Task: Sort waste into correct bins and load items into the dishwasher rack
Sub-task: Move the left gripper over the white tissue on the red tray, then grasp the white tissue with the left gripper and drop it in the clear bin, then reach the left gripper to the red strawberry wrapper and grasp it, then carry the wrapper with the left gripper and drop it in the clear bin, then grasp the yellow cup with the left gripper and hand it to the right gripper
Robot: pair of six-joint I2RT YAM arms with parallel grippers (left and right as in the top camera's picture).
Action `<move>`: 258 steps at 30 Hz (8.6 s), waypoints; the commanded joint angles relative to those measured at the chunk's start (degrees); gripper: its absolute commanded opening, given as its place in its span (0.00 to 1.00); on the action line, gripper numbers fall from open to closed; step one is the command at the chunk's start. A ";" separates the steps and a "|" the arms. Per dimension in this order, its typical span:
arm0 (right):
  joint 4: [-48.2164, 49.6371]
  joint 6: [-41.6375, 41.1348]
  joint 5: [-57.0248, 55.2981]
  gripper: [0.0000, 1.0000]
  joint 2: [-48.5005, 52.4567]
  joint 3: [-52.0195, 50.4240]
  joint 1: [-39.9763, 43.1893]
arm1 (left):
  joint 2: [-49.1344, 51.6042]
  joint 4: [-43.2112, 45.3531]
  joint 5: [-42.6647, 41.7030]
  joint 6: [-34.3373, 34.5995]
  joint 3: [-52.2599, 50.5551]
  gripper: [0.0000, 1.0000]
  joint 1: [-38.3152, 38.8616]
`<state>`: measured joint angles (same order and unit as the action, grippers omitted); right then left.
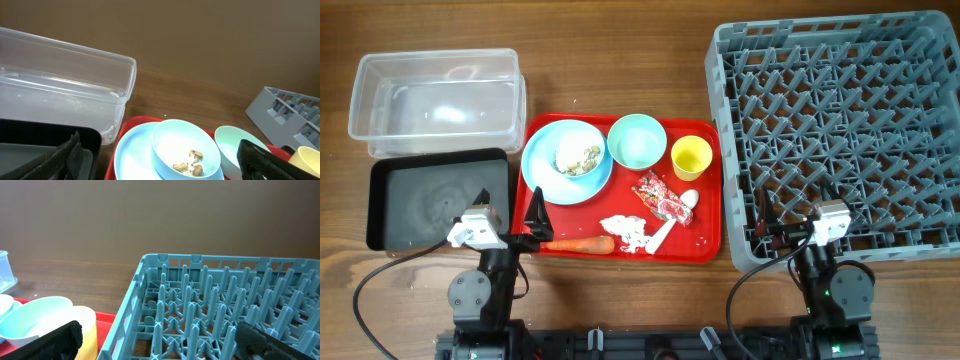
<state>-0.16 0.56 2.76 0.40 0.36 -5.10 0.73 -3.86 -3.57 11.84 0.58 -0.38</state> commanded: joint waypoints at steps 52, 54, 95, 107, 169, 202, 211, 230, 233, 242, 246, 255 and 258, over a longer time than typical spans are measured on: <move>-37.27 -9.73 4.63 1.00 31.19 36.72 -0.02 | 43.34 -33.99 -12.48 2.34 42.23 1.00 0.17; -43.04 -9.70 4.63 1.00 35.87 41.99 -0.02 | 48.57 -39.63 -13.60 2.34 46.34 1.00 0.15; -49.64 -9.60 6.10 1.00 45.53 49.57 -0.02 | 81.20 -33.09 8.79 2.05 51.52 0.04 35.82; -49.62 -9.60 6.10 1.00 45.53 49.57 -0.02 | 67.14 -15.80 15.85 3.61 52.81 0.04 0.81; -50.03 -9.77 6.36 1.00 45.53 49.57 -0.02 | 101.46 -14.60 7.52 43.10 53.33 0.15 46.03; -50.05 -9.77 6.36 1.00 45.53 49.57 -0.02 | 99.86 -13.22 7.19 42.64 53.33 0.54 52.30; -50.07 -9.77 6.36 1.00 45.53 49.57 -0.02 | 102.09 -11.50 7.52 42.69 53.33 0.26 52.30; -50.03 -9.77 6.36 1.00 45.53 49.57 -0.02 | 71.97 -27.06 13.66 24.13 53.35 0.04 32.26; -50.03 -9.75 6.34 1.00 45.53 49.57 -0.02 | 69.22 -24.83 15.23 22.58 53.35 0.04 18.58; -50.05 -9.77 6.36 1.00 45.53 49.57 -0.02 | 79.41 -4.79 14.36 20.92 53.33 0.04 -7.96; -50.05 -9.77 6.34 1.00 45.53 49.57 -0.02 | 86.36 1.88 13.03 16.57 53.35 0.36 -9.81; -50.07 -9.77 6.36 1.00 46.42 49.57 -0.02 | 84.00 -16.55 -2.84 10.86 64.48 0.44 -2.62; -50.07 -9.77 6.34 1.00 48.28 49.57 -0.02 | 84.63 -18.36 -9.92 10.86 64.92 0.42 7.23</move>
<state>-50.35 -8.38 8.80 47.37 48.77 -5.10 85.86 -21.28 -5.15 24.03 64.71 -0.40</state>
